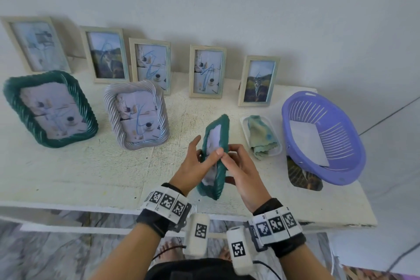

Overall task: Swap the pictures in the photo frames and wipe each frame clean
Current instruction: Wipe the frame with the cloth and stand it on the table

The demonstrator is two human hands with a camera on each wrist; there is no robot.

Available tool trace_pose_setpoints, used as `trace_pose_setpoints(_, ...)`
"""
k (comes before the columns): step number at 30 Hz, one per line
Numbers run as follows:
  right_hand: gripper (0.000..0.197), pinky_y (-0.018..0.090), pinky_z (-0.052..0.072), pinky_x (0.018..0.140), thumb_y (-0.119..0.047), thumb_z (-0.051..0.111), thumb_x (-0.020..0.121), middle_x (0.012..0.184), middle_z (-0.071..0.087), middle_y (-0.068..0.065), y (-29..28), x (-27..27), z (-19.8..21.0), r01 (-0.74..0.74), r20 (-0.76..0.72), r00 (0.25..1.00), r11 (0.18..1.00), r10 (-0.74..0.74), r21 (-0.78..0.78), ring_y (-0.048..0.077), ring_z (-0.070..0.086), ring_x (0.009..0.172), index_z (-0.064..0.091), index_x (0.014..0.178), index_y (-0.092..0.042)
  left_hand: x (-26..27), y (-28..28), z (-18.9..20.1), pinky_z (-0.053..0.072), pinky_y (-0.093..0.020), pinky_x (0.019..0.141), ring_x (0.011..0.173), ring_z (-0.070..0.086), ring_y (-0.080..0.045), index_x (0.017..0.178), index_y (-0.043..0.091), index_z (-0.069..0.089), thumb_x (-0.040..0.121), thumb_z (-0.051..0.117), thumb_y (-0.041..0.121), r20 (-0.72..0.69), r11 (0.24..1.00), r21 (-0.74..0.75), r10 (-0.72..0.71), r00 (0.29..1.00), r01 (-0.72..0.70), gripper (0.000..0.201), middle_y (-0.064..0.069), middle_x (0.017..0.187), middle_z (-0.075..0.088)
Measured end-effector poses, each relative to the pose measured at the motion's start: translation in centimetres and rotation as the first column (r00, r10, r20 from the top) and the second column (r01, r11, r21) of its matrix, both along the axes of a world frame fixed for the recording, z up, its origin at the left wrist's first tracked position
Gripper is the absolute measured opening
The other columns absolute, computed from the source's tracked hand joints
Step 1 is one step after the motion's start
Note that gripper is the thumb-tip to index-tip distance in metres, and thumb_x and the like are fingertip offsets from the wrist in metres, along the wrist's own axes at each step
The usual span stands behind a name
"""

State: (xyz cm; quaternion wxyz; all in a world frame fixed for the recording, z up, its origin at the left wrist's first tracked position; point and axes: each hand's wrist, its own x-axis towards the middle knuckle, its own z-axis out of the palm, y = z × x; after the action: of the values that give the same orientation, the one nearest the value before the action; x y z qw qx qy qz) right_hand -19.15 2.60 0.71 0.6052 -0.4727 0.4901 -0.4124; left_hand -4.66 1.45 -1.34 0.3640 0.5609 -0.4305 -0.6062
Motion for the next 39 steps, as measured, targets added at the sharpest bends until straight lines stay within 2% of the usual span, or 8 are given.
trace_pose_setpoints(5,0.027,0.048,0.057,0.083,-0.024,0.057,0.094,0.118,0.063,0.011,0.6,0.4,0.0,-0.016,0.088,0.996,0.997,0.022,-0.070,0.031,0.064,0.105,0.056,0.116,-0.009,-0.2,-0.1,1.2,0.045,-0.056,0.102,0.125,0.053,-0.023,0.147,0.042,0.022,0.043,0.070,0.087,-0.233,0.997,0.060,0.060,0.971,-0.047,0.124,-0.005,0.143,0.046)
trace_pose_setpoints(10,0.027,0.041,0.060,0.070,-0.028,0.069,0.089,0.096,0.065,-0.005,0.6,-0.2,0.1,-0.031,-0.203,0.979,0.986,-0.002,-0.161,0.020,0.066,0.087,0.057,0.113,-0.029,-0.8,0.3,2.1,0.046,-0.057,0.100,0.124,0.055,-0.029,0.147,0.044,0.022,0.045,0.075,0.082,-0.265,1.000,0.020,0.023,0.964,-0.019,0.121,-0.006,0.141,0.047)
trace_pose_setpoints(15,0.015,0.018,0.039,0.059,-0.033,0.068,0.086,0.075,0.050,-0.009,0.2,-2.5,0.7,-0.160,-0.596,0.788,0.883,-0.155,-0.442,0.006,0.051,0.065,0.067,0.100,-0.028,-0.6,-0.1,2.4,0.039,-0.043,0.108,0.127,0.049,-0.022,0.148,0.045,0.018,0.043,0.073,0.080,-0.108,0.998,-0.045,0.038,0.993,-0.043,0.124,-0.009,0.140,0.048)
trace_pose_setpoints(19,0.010,0.023,0.034,0.052,-0.022,0.064,0.090,0.055,0.046,-0.017,-0.7,-3.8,0.7,-0.158,-0.714,0.633,0.854,-0.298,-0.496,0.000,0.045,0.049,0.070,0.097,-0.021,-0.9,0.2,2.3,0.040,-0.026,0.092,0.126,0.045,-0.015,0.150,0.043,0.014,0.054,0.075,0.064,-0.006,0.993,-0.106,0.059,0.998,-0.059,0.115,-0.002,0.143,0.039)
trace_pose_setpoints(23,0.026,0.033,0.052,0.054,-0.029,0.050,0.100,0.070,0.071,0.008,-0.7,-3.9,1.6,0.080,-0.247,0.965,0.996,-0.086,-0.036,0.019,0.062,0.051,0.069,0.105,-0.012,-1.9,1.0,1.7,0.033,-0.040,0.112,0.140,0.029,-0.014,0.151,0.041,0.008,0.047,0.077,0.076,0.153,0.978,-0.202,0.083,0.985,-0.051,0.130,0.002,0.155,0.024)
trace_pose_setpoints(28,0.049,0.049,0.042,0.104,-0.050,0.039,0.100,0.128,0.063,0.012,-1.8,-5.2,0.4,-0.035,0.398,0.915,0.974,-0.059,0.225,0.031,0.059,0.120,0.059,0.131,-0.017,-2.4,1.6,1.8,0.048,-0.026,0.092,0.121,0.053,-0.012,0.150,0.037,0.021,0.075,0.055,0.077,0.059,0.947,-0.231,0.242,0.968,-0.223,0.092,0.011,0.130,0.053)
trace_pose_setpoints(31,0.054,0.052,0.034,0.111,-0.054,0.038,0.099,0.134,0.059,0.011,-3.3,-6.4,-0.7,-0.096,0.407,0.913,0.959,-0.021,0.266,0.031,0.055,0.125,0.055,0.136,-0.019,-2.6,0.6,1.8,0.054,-0.044,0.093,0.112,0.063,-0.017,0.128,0.034,0.057,0.078,0.038,0.080,-0.120,0.948,-0.052,0.307,0.944,-0.315,0.070,0.006,0.114,0.070)
trace_pose_setpoints(39,0.042,0.042,0.052,0.090,-0.046,0.036,0.101,0.111,0.070,0.006,-7.6,-6.6,-0.1,-0.075,0.039,0.997,0.977,0.068,0.199,0.024,0.066,0.099,0.067,0.110,-0.019,-1.6,-3.1,3.0,0.041,-0.046,0.108,0.116,0.062,-0.018,0.124,0.026,0.064,0.082,0.041,0.075,-0.189,0.926,0.035,0.376,0.907,-0.376,0.069,-0.001,0.121,0.069)
